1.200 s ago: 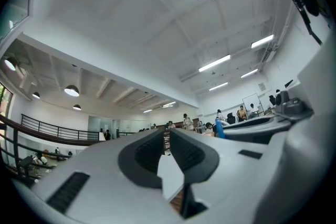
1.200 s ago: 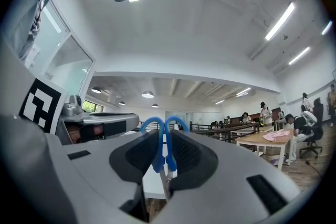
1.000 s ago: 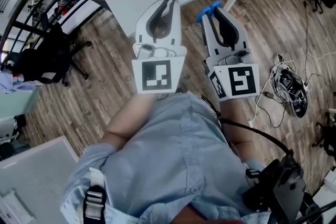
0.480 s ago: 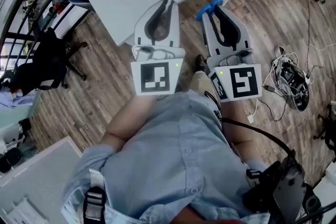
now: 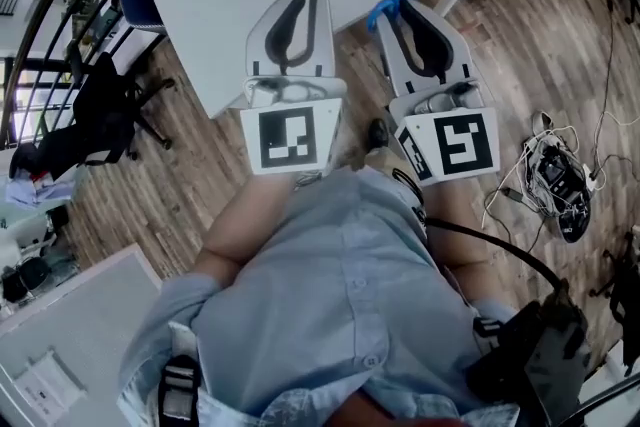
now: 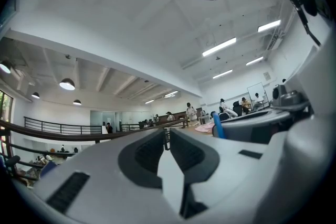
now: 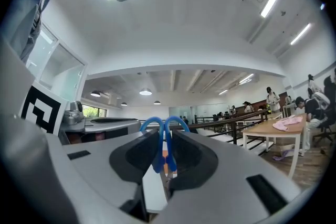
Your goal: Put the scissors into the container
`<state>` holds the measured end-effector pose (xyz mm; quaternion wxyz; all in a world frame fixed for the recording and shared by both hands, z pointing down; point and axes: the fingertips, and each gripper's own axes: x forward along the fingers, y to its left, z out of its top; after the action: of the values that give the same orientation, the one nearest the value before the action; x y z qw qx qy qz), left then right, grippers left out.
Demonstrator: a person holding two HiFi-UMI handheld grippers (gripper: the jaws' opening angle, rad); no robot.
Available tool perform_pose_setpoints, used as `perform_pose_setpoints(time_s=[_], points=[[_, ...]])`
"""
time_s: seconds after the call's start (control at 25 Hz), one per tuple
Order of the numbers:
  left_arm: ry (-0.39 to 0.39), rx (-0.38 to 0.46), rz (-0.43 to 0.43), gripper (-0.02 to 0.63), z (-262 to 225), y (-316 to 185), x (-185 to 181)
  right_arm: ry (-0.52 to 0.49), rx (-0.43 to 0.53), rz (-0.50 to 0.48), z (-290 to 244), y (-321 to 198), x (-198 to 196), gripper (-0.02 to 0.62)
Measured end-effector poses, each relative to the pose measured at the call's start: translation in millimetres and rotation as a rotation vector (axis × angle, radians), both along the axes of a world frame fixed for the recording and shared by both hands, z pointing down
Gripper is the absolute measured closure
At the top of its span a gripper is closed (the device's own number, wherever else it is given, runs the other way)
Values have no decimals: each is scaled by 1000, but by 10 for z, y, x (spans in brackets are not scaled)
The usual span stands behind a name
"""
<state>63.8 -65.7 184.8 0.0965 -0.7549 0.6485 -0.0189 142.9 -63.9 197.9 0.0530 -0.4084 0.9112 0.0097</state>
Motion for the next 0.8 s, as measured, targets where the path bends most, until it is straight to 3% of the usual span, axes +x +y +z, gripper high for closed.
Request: perform_pose_setpoints(time_s=[0.4,0.8], points=[[-29,23,-108,566,-221,-606,90,-15,8,-128,-136,-737,16,509],[17,8,-231,566,-59,-1000,-403,25,4,-225,-43,-1244,-406,509]])
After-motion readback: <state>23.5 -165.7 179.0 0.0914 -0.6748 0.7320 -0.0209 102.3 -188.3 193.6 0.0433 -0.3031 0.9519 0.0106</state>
